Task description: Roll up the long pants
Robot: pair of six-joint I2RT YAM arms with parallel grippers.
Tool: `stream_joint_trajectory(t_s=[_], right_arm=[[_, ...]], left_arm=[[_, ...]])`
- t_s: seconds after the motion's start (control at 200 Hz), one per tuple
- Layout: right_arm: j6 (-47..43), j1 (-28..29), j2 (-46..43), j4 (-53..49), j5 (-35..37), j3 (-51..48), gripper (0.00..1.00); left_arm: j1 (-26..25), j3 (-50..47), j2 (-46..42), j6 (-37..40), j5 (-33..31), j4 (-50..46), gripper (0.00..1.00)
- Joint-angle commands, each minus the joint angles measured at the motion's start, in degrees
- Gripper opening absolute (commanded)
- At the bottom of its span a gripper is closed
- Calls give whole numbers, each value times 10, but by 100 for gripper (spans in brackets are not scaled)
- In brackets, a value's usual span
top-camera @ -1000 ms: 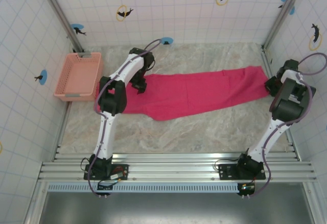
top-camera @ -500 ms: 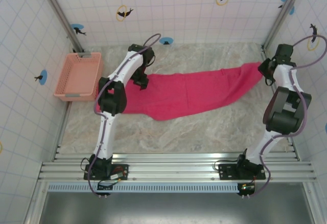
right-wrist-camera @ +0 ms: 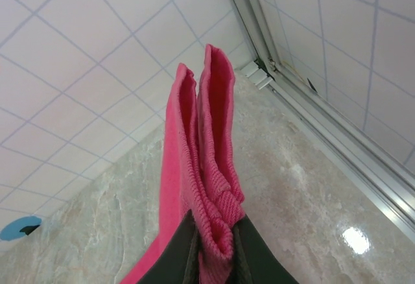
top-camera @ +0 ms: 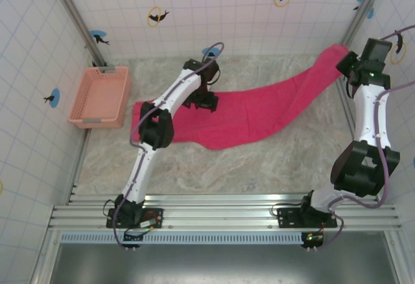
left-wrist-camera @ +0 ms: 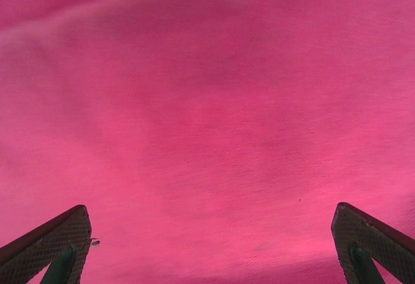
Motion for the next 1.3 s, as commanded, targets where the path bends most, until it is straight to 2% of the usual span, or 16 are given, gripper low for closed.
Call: stream_joint_trajectory(t_s=[0.0, 0.215, 0.48, 0.681, 0.811, 0.931, 1.026, 1.211, 1.296], right_arm=[[14, 0, -41, 52, -4, -40, 0], [36, 13, -54, 89, -78, -35, 0], [35, 34, -84, 76, -113, -10, 0], [39, 47, -84, 55, -166, 43, 0], [43, 78, -87, 55, -172, 57, 0], [46, 125, -85, 53, -169, 63, 0], [46, 182, -86, 55, -148, 60, 0], [42, 315, -71, 70, -78, 37, 0], [43, 371, -56, 81, -48, 23, 0]], left_arm=[[-28, 16, 31, -59, 60, 32, 97], [-74, 60, 88, -123, 112, 85, 97], [-108, 80, 140, -229, 178, 158, 98], [-148, 81, 166, -345, 275, 308, 98], [-148, 79, 162, -401, 328, 385, 97], [-107, 30, 101, -386, 357, 393, 97], [-48, -40, 16, -327, 350, 347, 97], [100, -188, -183, -168, 240, 214, 97], [155, -283, -264, -126, 191, 203, 97]])
